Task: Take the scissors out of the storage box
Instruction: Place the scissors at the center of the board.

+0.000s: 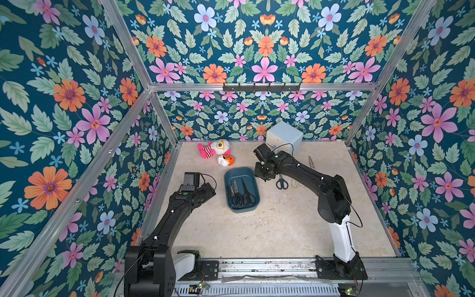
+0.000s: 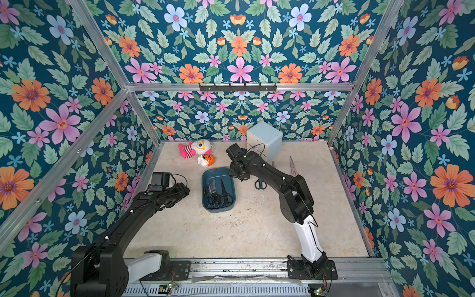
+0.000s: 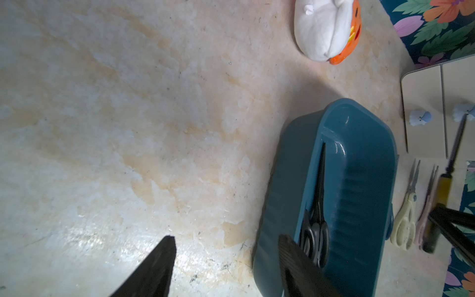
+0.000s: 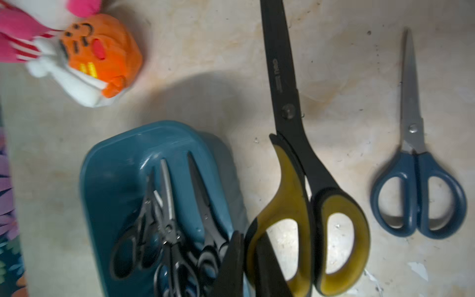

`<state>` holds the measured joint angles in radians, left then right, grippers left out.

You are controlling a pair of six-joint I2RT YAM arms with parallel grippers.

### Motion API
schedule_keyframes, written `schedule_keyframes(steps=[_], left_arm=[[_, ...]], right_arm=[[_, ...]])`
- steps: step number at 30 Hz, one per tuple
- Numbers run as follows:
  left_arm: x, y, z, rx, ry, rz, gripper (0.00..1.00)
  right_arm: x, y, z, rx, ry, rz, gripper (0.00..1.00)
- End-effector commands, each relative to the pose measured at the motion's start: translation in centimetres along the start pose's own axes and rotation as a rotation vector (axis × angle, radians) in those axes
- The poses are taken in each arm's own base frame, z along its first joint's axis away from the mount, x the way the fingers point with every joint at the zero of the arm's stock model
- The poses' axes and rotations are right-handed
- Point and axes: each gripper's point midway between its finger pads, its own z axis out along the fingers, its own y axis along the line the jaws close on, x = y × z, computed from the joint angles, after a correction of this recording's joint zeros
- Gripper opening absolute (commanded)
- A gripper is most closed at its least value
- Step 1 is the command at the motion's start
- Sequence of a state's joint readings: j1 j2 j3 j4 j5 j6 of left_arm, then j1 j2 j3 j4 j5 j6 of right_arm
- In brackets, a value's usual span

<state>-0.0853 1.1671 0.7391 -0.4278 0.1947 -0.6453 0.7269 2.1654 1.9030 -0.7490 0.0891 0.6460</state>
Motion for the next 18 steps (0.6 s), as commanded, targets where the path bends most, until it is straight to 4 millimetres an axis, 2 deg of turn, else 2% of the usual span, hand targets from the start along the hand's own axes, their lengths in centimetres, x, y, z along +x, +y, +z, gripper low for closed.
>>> schedule_keyframes(steps=[1, 6, 11, 14, 18], left_arm=[[0.6, 0.8, -0.5, -0.031, 0.008, -0.007, 0.68], [1.4, 1.8, -1.1, -0.048, -0.008, -0.038, 0.68], [2.2, 2.7, -1.8, -0.061, -0.026, -0.066, 0.68], [2.4, 3.1, -2.0, -0.07, -0.033, -0.073, 0.68], [2.5, 3.3, -2.2, -0.077, -0.035, -0.078, 0.68]], right_arm=[[-0.9, -1.3, 1.3, 0.087, -0.037, 0.005, 0.0], [-0.9, -1.5, 3.5, 0.1, -0.012, 0.003, 0.0], [0.6, -1.9, 5.3, 0.096, 0.042, 0.004, 0.0], [1.3, -1.7, 5.9, 0.06, 0.06, 0.005, 0.0], [2.3, -2.3, 6.6, 0.066, 0.08, 0.011, 0.0]])
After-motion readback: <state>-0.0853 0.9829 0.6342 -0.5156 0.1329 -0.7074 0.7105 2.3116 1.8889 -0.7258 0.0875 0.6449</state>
